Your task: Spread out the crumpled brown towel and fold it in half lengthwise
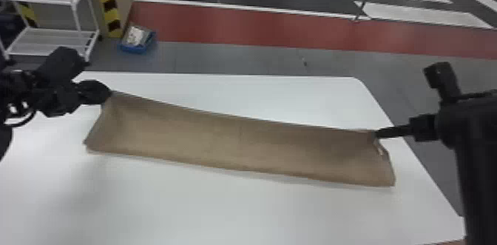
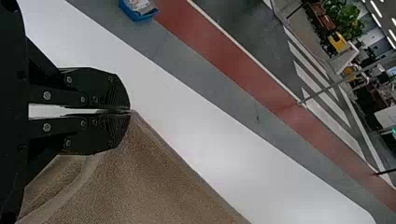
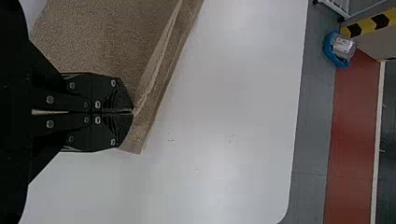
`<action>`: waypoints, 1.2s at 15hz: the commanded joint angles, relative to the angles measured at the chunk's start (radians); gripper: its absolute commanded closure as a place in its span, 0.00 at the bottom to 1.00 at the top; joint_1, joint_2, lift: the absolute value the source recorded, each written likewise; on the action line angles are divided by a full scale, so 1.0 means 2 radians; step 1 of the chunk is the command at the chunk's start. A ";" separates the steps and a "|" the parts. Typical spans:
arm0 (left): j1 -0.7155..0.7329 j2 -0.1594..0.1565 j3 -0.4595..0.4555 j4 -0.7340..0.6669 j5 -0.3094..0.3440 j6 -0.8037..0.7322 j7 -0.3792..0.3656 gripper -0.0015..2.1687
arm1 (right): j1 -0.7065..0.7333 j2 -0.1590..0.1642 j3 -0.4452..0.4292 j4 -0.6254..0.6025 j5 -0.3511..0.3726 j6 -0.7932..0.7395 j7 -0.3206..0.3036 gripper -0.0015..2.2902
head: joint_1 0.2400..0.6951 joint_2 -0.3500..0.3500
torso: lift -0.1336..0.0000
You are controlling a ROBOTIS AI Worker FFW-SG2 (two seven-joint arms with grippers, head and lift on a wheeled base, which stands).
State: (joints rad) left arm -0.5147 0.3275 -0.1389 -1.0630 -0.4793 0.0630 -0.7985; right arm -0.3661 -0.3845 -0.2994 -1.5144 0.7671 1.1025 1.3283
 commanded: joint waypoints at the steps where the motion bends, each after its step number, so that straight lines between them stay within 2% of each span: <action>1: -0.002 0.002 0.001 0.000 0.001 -0.001 -0.002 0.50 | 0.000 0.000 -0.011 -0.013 -0.026 0.010 0.004 0.52 | 1.00 0.20 | 0.07; 6: -0.002 0.002 -0.001 0.005 0.000 -0.004 -0.001 0.50 | -0.013 0.000 0.001 -0.001 -0.006 0.005 0.003 0.52 | 1.00 0.22 | 0.07; 10: -0.002 0.001 -0.002 0.007 -0.002 -0.006 0.000 0.50 | -0.029 0.000 0.009 0.034 0.019 -0.004 -0.001 0.52 | 1.00 0.21 | 0.07; 15: -0.001 -0.001 -0.002 0.008 -0.002 -0.007 0.000 0.50 | -0.041 0.010 0.021 0.054 0.037 -0.018 -0.017 0.52 | 1.00 0.20 | 0.07; 16: -0.001 -0.002 -0.002 0.008 -0.002 -0.007 0.000 0.50 | -0.040 0.012 0.022 0.054 0.041 -0.018 -0.029 0.44 | 1.00 0.20 | 0.07; 17: 0.000 -0.003 -0.003 0.008 -0.002 -0.007 0.000 0.50 | -0.038 0.014 0.023 0.054 0.043 -0.012 -0.041 0.15 | 1.00 0.20 | 0.07; 18: 0.001 -0.003 -0.004 0.008 -0.002 -0.009 0.000 0.50 | -0.036 0.014 0.023 0.054 0.045 -0.010 -0.042 0.03 | 1.00 0.20 | 0.07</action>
State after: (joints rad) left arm -0.5148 0.3229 -0.1446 -1.0468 -0.4832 0.0473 -0.7976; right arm -0.4440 -0.3580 -0.2543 -1.4066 0.8514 1.0748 1.2462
